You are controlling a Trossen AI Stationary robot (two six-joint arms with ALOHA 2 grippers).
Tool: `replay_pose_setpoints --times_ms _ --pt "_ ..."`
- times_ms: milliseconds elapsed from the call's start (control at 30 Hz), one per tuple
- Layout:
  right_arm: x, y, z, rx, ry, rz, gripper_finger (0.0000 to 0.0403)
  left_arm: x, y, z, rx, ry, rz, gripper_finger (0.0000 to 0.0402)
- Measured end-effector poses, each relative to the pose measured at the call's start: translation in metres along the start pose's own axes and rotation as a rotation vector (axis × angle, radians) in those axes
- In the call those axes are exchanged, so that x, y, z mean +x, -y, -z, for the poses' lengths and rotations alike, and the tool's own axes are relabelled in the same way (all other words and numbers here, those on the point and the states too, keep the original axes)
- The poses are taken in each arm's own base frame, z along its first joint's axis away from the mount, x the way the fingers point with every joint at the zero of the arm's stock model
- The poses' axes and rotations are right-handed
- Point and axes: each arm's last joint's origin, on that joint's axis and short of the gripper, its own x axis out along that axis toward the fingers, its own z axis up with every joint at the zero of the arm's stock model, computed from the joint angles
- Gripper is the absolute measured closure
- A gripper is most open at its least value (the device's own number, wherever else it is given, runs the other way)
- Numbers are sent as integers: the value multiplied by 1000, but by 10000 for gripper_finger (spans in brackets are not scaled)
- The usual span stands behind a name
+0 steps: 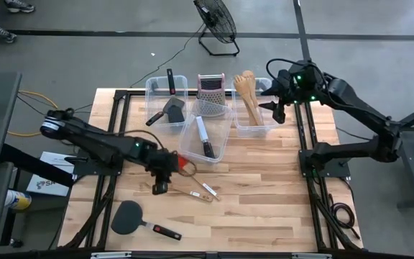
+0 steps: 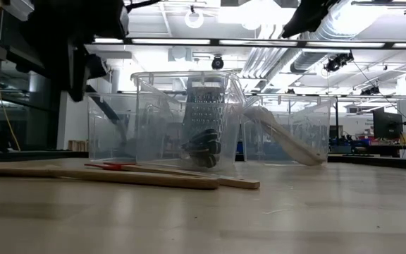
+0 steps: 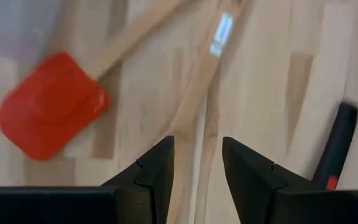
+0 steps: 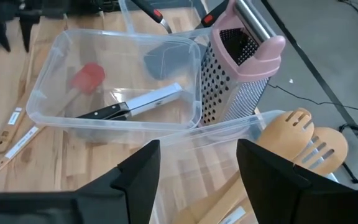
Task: Pick & Place Kitchen Items
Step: Put the brown serving spoon into the middle transparent bin
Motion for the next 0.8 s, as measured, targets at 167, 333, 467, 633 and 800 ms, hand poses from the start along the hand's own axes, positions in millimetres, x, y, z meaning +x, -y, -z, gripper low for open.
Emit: replay_pose_setpoints --times_ms 167,333,467,633,800 --pt "-3 -1 0 -5 7 7 198 24 7 -1 24 -73 25 268" --pt "-5 -1 0 -5 9 18 198 39 8 -4 22 -93 34 268" --pt "-8 -2 1 0 9 26 198 48 6 -4 143 -114 13 261" --pt "-9 -2 1 40 7 41 198 58 5 -4 213 -135 -9 210" --pt "-9 -3 2 86 -3 29 198 72 4 -4 311 -161 -12 152"
